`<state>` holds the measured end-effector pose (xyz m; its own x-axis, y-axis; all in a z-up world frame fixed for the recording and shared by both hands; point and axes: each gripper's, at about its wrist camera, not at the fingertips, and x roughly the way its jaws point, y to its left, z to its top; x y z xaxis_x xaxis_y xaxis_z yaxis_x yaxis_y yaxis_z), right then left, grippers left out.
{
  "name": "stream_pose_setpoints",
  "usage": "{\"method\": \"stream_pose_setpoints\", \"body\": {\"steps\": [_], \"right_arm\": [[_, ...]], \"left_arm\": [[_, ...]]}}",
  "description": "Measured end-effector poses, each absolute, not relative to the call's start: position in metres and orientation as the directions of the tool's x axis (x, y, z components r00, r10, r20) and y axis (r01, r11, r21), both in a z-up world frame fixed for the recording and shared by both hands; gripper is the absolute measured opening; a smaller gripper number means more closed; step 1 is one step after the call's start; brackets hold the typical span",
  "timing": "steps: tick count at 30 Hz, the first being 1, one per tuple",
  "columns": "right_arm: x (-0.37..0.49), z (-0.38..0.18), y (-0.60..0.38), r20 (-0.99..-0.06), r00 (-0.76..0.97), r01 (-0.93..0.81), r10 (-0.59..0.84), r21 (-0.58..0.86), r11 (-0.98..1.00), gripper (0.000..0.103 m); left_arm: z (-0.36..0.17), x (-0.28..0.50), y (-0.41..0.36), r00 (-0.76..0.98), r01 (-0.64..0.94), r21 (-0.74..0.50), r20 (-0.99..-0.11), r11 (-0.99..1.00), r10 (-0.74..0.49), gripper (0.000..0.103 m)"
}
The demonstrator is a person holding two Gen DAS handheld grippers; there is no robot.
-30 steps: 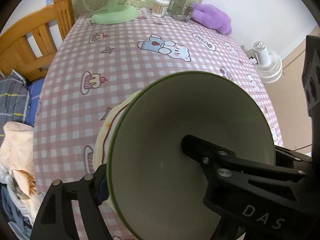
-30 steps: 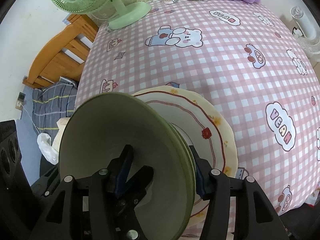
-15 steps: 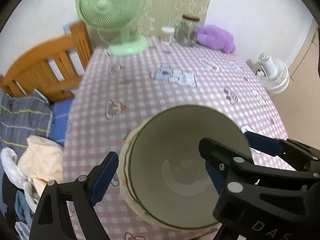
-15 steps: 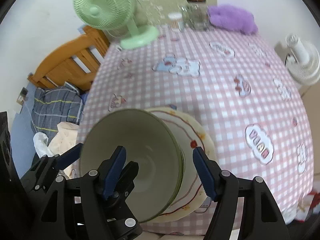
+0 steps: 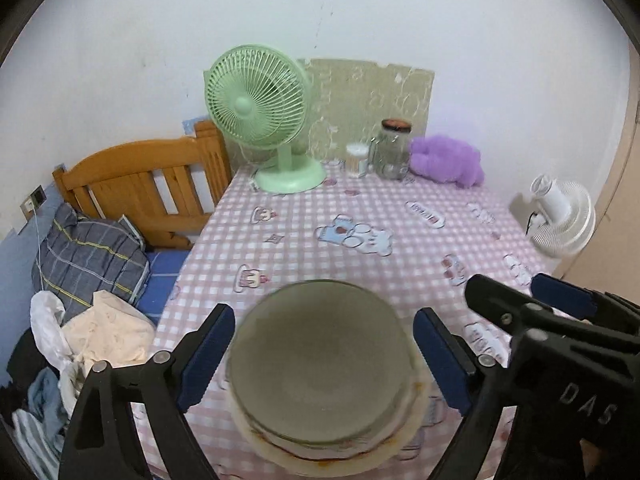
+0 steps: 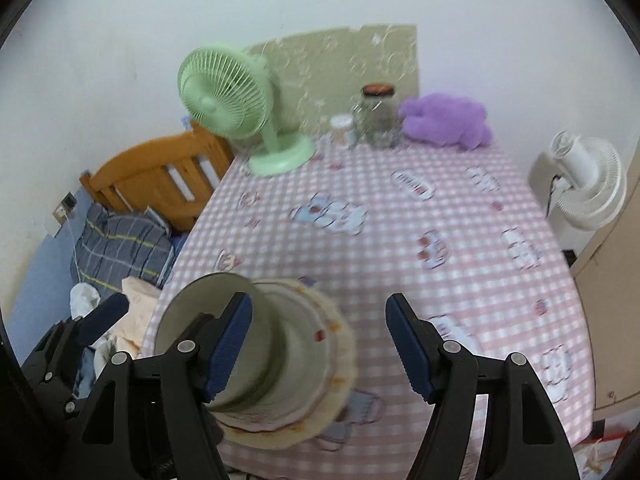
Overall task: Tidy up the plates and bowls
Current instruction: 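Withdraw the right tool from the stacked bowls and plates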
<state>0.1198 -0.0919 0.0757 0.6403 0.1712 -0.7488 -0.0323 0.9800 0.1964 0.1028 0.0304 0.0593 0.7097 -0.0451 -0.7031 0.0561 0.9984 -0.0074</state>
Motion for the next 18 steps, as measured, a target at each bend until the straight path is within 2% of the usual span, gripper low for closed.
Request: {"method": "stream_pose_setpoints", "body": {"steps": [2,6,18], "right_arm": [[0.109,0.076,-0.111,-0.737,0.66,-0.019,0.149,0.181,0.983,0.078],[0.088,0.073,-0.141,-0.713,0.691,-0.003,0.12,0.164,0.986,0.081],[0.029,0.032,-0.191,-0.657,0.753,-0.002,0.033,0.047,0.999,0.082]], "left_arm": [[0.059,0.092,0.021,0.715,0.058,-0.023,-0.697,0.998,-0.057,0.093],[0.052,0.066,0.001,0.741,0.057,-0.039,-0.668,0.998,-0.069,0.098],[0.01,0.018,-0.012,0.74,-0.004,-0.065,-0.671,0.998,-0.041,0.101]]}}
